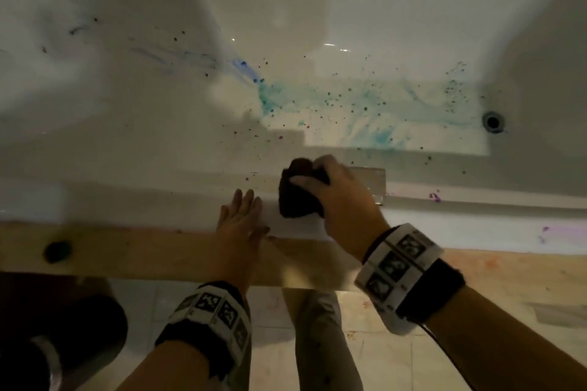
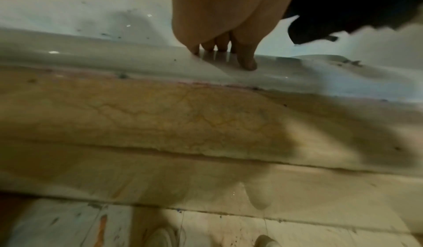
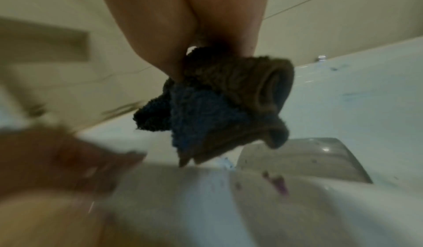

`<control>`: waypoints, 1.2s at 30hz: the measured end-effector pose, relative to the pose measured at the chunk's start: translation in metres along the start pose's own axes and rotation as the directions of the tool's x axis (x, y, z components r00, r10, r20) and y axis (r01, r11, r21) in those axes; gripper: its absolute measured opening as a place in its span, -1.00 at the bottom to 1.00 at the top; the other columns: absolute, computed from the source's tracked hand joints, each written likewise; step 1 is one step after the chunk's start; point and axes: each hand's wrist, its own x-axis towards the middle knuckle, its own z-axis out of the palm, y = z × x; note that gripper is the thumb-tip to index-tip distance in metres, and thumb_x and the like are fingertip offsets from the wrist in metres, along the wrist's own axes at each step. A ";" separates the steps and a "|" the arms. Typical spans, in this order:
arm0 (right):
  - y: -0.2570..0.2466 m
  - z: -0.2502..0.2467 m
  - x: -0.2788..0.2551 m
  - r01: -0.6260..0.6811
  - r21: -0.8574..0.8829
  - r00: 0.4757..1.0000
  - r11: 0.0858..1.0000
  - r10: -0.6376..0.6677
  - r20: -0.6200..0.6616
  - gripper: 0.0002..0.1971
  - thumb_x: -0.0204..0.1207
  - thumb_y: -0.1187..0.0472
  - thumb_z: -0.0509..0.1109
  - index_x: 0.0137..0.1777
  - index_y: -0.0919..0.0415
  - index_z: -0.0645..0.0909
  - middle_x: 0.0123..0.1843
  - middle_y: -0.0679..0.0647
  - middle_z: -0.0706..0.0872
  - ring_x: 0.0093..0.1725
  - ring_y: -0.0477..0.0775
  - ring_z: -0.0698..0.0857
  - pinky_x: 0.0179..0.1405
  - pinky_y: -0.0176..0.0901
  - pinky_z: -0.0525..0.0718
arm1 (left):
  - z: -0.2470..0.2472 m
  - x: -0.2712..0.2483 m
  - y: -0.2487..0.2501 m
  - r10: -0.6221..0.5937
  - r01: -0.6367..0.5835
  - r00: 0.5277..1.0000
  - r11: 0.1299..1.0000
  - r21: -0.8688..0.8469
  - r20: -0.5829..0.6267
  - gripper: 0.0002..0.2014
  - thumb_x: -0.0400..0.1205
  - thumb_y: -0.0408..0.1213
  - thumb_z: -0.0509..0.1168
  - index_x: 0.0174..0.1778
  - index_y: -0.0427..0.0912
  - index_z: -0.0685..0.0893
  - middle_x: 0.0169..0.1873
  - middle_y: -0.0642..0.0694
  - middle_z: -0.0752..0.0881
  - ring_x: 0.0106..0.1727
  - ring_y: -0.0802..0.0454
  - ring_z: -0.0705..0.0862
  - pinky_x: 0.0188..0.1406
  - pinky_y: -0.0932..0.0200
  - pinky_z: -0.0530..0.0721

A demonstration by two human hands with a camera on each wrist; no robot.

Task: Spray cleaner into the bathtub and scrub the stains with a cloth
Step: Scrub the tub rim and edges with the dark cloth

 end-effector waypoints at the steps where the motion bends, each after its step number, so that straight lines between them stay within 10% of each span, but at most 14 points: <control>1: 0.001 0.008 -0.007 0.028 -0.081 0.987 0.996 -0.015 0.159 -0.43 0.58 0.13 0.30 0.56 -0.09 0.23 0.50 0.17 0.22 0.40 0.28 0.35 0.37 0.15 0.46 | -0.002 0.000 0.002 -0.031 0.032 0.999 0.999 -0.006 0.018 -0.46 0.65 -0.35 0.26 0.55 -0.21 0.28 0.56 0.02 0.14 0.60 0.13 -0.04 0.56 0.24 -0.16; 4: 0.008 0.031 -0.020 0.154 -0.211 0.931 0.965 -0.070 0.358 -0.37 0.65 0.07 0.20 0.61 -0.19 -0.04 0.60 0.12 -0.03 0.55 0.32 0.11 0.47 0.20 0.37 | -0.009 0.002 0.003 -0.059 0.059 0.998 0.998 0.004 0.029 -0.45 0.63 -0.29 0.29 0.54 -0.15 0.30 0.53 0.12 0.13 0.53 0.27 -0.03 0.57 0.27 -0.07; 10: 0.015 0.028 -0.016 0.135 -0.187 0.933 0.973 -0.061 0.356 -0.29 0.61 0.26 0.21 0.63 -0.15 -0.07 0.60 0.14 -0.05 0.53 0.32 0.09 0.47 0.15 0.34 | -0.010 0.003 0.009 -0.105 0.104 0.994 0.994 0.014 0.019 -0.43 0.59 -0.30 0.35 0.52 -0.18 0.36 0.56 -0.01 0.28 0.50 0.29 0.04 0.56 0.26 0.03; 16: 0.046 0.015 0.004 -0.053 0.253 0.993 0.966 0.077 -0.086 -0.68 0.58 0.24 0.29 0.33 0.15 0.49 0.12 0.02 0.51 0.18 0.21 0.56 0.12 -0.26 0.54 | -0.016 0.007 0.026 -0.079 0.059 0.990 0.985 0.162 0.120 -0.38 0.60 -0.11 0.31 0.57 -0.12 0.29 0.59 0.01 0.23 0.63 0.08 0.11 0.58 0.23 -0.04; 21: 0.066 -0.020 -0.027 0.092 0.096 0.945 0.991 -0.056 -0.322 -0.71 0.41 0.38 0.42 0.15 0.22 0.68 0.17 0.26 0.55 -0.03 0.20 0.64 0.01 -0.23 0.59 | -0.002 0.008 0.043 0.012 -0.043 0.981 0.986 0.161 0.193 -0.36 0.60 -0.16 0.32 0.58 -0.13 0.24 0.60 0.00 0.22 0.64 0.11 0.08 0.48 0.36 -0.27; 25: 0.064 -0.012 -0.061 0.180 -0.065 0.983 0.981 -0.177 0.057 -0.63 0.51 -0.06 0.20 0.24 0.04 0.58 0.24 0.08 0.56 0.07 0.06 0.69 0.02 -0.28 0.67 | -0.005 0.009 0.050 -0.045 0.018 0.984 0.988 0.155 0.172 -0.38 0.62 -0.18 0.30 0.59 -0.11 0.25 0.59 0.03 0.24 0.62 0.12 0.11 0.53 0.35 -0.19; 27: 0.065 -0.002 -0.065 0.248 -0.093 0.932 0.964 -0.212 0.294 -0.59 0.29 -0.05 0.45 0.16 -0.04 0.67 0.19 0.07 0.56 -0.04 0.01 0.74 -0.21 -0.34 0.72 | -0.008 0.010 0.054 -0.052 0.011 0.978 0.980 0.201 0.203 -0.37 0.63 -0.15 0.27 0.60 -0.09 0.20 0.60 0.04 0.21 0.62 0.10 0.10 0.53 0.33 -0.17; 31: 0.087 0.007 -0.054 0.362 -0.236 0.917 0.902 -0.298 0.265 -0.23 -0.32 0.12 0.75 0.05 -0.13 0.73 0.12 0.06 0.45 -0.15 0.05 0.75 -0.47 -0.30 0.69 | -0.011 0.013 0.058 -0.077 0.028 0.974 0.974 0.226 0.212 -0.36 0.63 -0.13 0.27 0.61 -0.07 0.18 0.60 0.05 0.21 0.62 0.10 0.11 0.53 0.32 -0.16; 36: 0.088 0.014 -0.053 0.288 -0.157 0.929 0.945 -0.235 0.287 -0.23 0.17 -0.17 0.51 0.42 -0.06 0.40 0.36 0.12 0.41 0.16 0.13 0.66 -0.06 -0.11 0.74 | -0.010 0.012 0.060 -0.085 0.031 0.975 0.968 0.249 0.207 -0.37 0.62 -0.12 0.28 0.60 -0.07 0.21 0.58 0.06 0.25 0.60 0.08 0.15 0.54 0.28 -0.08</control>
